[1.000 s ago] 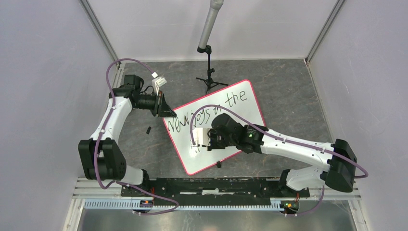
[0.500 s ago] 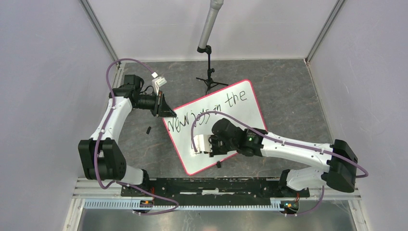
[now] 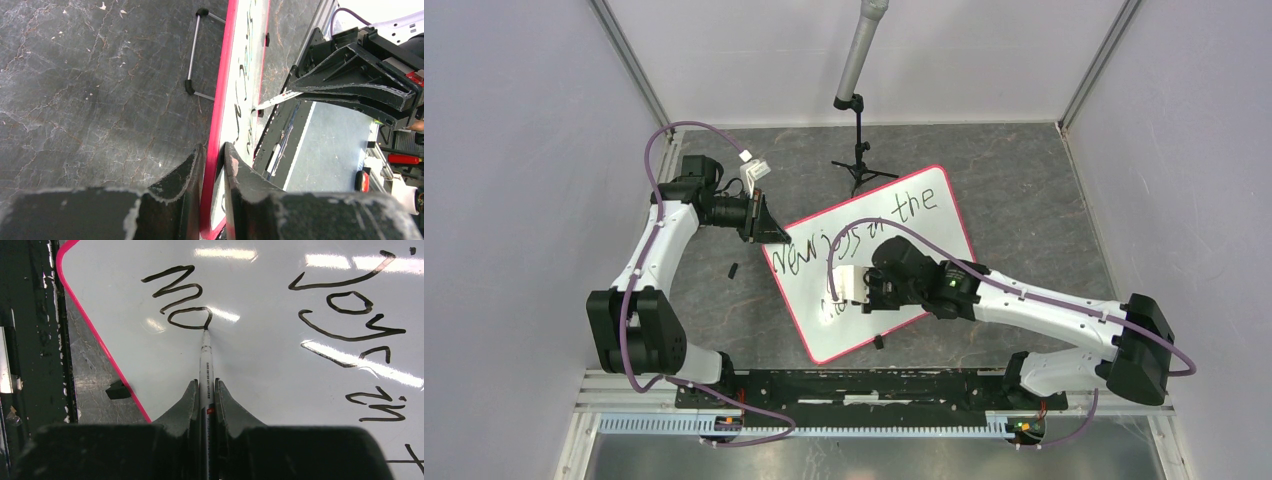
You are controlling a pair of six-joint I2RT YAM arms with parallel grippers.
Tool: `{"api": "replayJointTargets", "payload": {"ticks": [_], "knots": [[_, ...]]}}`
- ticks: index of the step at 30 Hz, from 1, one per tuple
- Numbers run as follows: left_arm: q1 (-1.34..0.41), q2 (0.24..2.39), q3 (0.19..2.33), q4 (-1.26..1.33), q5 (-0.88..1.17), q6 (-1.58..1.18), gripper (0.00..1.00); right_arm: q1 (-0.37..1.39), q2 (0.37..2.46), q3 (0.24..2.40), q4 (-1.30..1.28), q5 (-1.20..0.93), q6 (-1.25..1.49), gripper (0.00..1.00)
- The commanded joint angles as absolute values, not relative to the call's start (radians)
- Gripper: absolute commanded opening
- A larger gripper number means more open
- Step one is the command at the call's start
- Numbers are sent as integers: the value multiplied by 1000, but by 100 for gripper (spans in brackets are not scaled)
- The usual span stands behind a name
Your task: Write a sentence on the whiteboard
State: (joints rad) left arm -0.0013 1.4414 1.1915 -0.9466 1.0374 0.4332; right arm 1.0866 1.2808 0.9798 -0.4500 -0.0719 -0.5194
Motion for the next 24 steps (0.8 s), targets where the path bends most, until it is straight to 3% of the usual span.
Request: {"api": "replayJointTargets", "payload": {"ticks": [1,24], "knots": [[-25,1465,1175,-920,923,423,2,1068,1275,1014,-425,-12,-511,0],[-25,1470,1180,-920,923,414,2,1092,1213,987,-516,-102,-560,0]]}}
